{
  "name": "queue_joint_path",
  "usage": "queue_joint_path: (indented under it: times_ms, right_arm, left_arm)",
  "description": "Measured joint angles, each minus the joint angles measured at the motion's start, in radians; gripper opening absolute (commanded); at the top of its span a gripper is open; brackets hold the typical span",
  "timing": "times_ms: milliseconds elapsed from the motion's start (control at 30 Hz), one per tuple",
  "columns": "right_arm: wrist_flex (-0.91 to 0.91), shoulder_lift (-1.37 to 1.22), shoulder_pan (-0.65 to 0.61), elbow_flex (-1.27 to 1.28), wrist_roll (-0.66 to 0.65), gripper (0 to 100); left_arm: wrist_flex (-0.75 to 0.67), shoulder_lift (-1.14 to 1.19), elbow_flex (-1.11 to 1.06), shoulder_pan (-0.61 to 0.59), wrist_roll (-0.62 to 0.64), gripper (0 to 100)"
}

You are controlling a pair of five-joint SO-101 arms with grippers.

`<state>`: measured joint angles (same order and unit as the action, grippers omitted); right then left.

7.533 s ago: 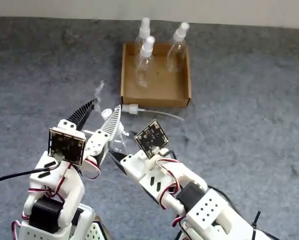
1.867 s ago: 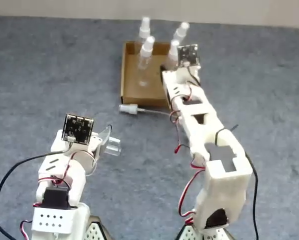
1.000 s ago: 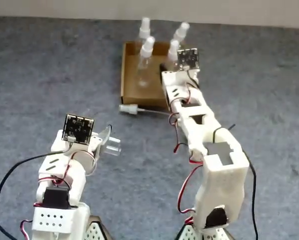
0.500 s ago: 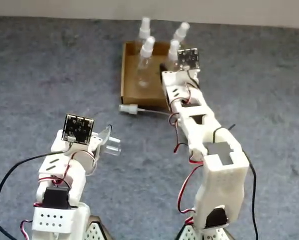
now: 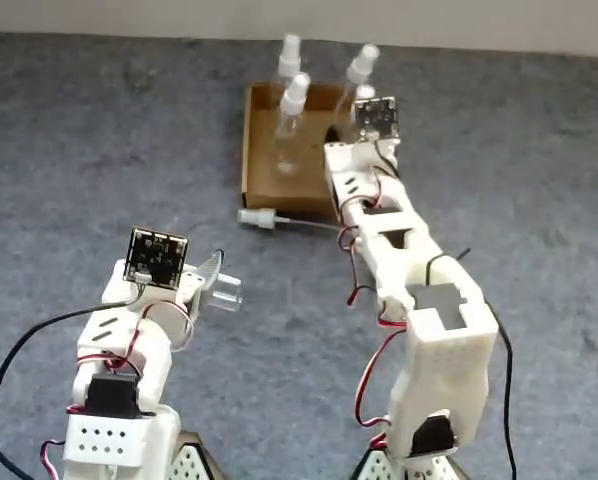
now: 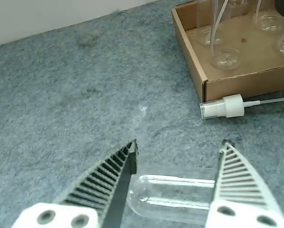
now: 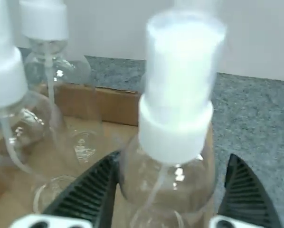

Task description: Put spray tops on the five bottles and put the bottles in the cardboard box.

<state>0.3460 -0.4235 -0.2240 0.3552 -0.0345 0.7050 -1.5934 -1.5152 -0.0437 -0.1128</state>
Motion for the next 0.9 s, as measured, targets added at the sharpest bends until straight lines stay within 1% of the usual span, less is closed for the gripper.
queue_joint_path:
  times_ms: [467, 667, 900]
  right_arm:
    - [0.000, 0.000, 0.000, 0.000, 0.000, 30.5]
    - [0.000, 0.000, 0.000, 0.000, 0.000, 38.1]
    - [0.000, 0.000, 0.000, 0.000, 0.037, 38.6]
  left_arm:
    - [0.000, 0.000, -0.014, 0.000, -0.003, 21]
    - [0.000, 0.000, -0.014, 0.000, -0.003, 21]
    - [0.000, 0.000, -0.014, 0.000, -0.003, 21]
